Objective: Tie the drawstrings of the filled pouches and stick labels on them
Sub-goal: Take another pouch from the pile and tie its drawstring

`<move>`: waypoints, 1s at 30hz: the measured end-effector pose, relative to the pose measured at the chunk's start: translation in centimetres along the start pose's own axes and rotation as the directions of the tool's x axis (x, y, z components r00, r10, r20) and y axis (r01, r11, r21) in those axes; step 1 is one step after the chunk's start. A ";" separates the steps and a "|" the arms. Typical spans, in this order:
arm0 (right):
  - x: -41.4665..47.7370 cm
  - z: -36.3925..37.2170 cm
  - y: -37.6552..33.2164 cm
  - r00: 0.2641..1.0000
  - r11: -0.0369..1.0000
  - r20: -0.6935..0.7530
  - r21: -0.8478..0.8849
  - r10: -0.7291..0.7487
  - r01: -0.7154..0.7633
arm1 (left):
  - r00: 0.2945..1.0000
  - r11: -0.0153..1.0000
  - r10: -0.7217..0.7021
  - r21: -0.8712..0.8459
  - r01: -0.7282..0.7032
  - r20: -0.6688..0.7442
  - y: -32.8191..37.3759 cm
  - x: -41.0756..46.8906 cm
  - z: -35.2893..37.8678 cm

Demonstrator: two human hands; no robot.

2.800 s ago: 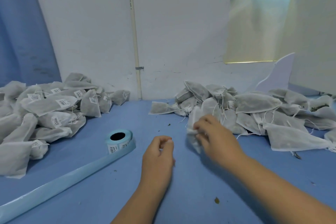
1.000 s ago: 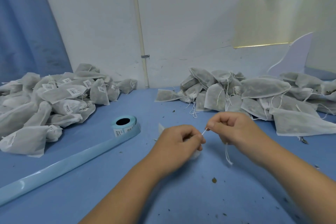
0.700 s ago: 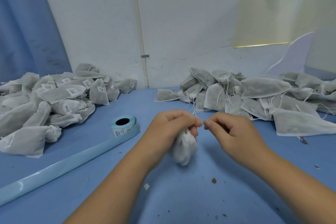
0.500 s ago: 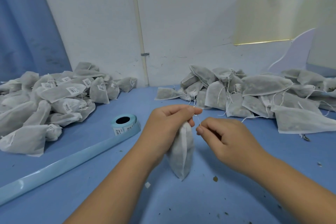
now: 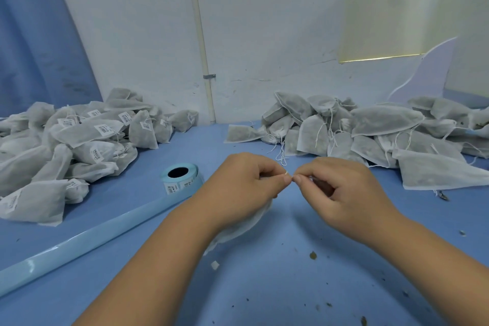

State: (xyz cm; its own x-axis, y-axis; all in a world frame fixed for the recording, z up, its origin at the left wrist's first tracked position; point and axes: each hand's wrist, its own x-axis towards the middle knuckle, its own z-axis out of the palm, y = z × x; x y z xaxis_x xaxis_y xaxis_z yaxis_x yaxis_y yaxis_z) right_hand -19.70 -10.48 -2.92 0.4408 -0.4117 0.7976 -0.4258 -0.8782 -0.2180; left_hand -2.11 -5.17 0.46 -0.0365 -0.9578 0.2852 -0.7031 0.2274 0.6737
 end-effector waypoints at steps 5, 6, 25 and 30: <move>0.1 0.2 0.2 1.000 0.999 -0.028 -0.041 0.001 -0.002 | 0.990 0.996 -0.058 0.072 0.049 0.127 0.0 -0.3 -0.4; 0.1 0.3 0.1 1.000 1.000 -0.016 -0.027 0.010 -0.010 | 0.984 0.997 -0.057 0.058 0.048 0.166 0.1 -0.3 -0.3; 0.9 0.1 -1.6 0.904 0.752 0.117 0.517 0.412 -0.410 | 0.935 0.651 -0.101 -0.688 0.320 0.340 -1.2 0.1 -0.7; 0.8 0.5 -2.6 0.892 0.717 0.213 0.534 0.400 -0.449 | 0.930 0.678 -0.058 -0.670 0.303 0.362 -1.0 0.1 -0.6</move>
State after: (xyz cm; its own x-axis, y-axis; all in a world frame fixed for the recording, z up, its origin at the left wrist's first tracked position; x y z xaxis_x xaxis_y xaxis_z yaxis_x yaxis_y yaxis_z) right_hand -17.80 -8.70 -2.01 0.3914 -0.7698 0.5041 -0.0812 -0.5746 -0.8144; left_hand -0.95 -5.35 0.24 -0.2501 -0.9680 -0.0203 -0.0121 -0.0178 0.9998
